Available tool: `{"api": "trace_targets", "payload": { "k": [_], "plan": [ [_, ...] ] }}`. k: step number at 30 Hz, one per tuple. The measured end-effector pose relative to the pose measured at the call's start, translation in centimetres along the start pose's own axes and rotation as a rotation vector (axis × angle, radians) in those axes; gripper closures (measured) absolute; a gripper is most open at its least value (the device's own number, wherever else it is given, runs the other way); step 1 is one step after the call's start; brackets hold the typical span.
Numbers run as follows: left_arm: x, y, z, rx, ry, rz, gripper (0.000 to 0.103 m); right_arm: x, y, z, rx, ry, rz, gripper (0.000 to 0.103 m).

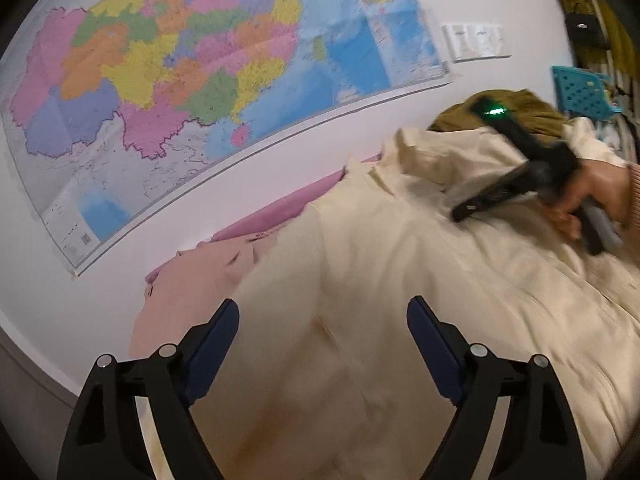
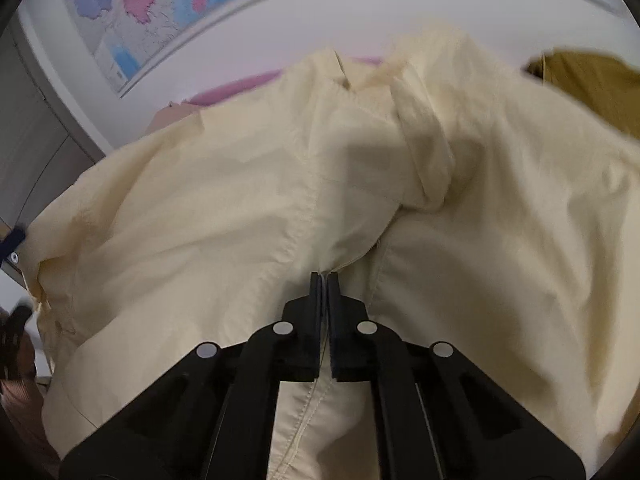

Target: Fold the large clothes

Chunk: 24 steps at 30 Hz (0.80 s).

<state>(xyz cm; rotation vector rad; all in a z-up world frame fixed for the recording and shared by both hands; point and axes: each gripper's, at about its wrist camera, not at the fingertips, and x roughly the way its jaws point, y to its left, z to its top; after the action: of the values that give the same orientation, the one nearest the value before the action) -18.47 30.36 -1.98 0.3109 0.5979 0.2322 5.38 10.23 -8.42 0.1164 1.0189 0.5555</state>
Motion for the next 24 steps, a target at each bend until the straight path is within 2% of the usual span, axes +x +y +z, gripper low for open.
{"api": "trace_targets", "payload": {
  "k": [5,8,10,12,13,14,16,18,20,22,24],
  "plan": [
    [4.3,2.2,2.7,-0.07,0.027,0.07,0.026,-1.7,-0.5,3.3,-0.012,-0.084,-0.024,0.101],
    [6.2,3.3,3.4,-0.092,0.043,0.101,0.026,-0.4,-1.0,4.5,-0.034,-0.078,-0.049,0.1],
    [7.3,3.5,3.3,-0.106,0.07,0.073,0.026,0.7,-1.2,4.2,-0.064,-0.049,-0.064,0.1],
    [7.7,3.1,2.8,-0.092,0.082,0.092,0.026,0.8,-1.6,3.9,-0.051,-0.051,-0.064,0.097],
    [7.5,2.7,2.5,-0.078,0.083,0.085,0.026,0.7,-1.8,3.8,-0.04,-0.042,-0.079,0.084],
    [7.1,2.4,2.2,-0.075,0.079,0.072,0.026,0.3,-2.0,3.7,-0.026,-0.038,-0.083,0.08],
    [5.3,1.8,1.9,-0.066,0.048,0.026,0.026,-1.8,-2.1,3.3,-0.024,-0.05,-0.069,0.059],
    [2.5,0.7,1.6,-0.043,-0.009,-0.032,0.026,-5.3,-2.3,2.2,-0.035,-0.093,-0.039,0.055],
    [0.4,-0.7,1.4,-0.007,-0.038,-0.067,0.026,-10.1,-2.3,-0.4,-0.062,-0.134,-0.001,0.054],
    [-1.5,-2.2,1.0,0.037,-0.059,-0.12,0.024,-13.7,-2.1,-3.2,-0.082,-0.161,-0.005,0.038],
    [-3.0,-3.9,-0.3,0.081,-0.068,-0.209,0.02,-16.4,-2.0,-6.5,-0.084,-0.17,-0.012,0.038]
  ]
}}
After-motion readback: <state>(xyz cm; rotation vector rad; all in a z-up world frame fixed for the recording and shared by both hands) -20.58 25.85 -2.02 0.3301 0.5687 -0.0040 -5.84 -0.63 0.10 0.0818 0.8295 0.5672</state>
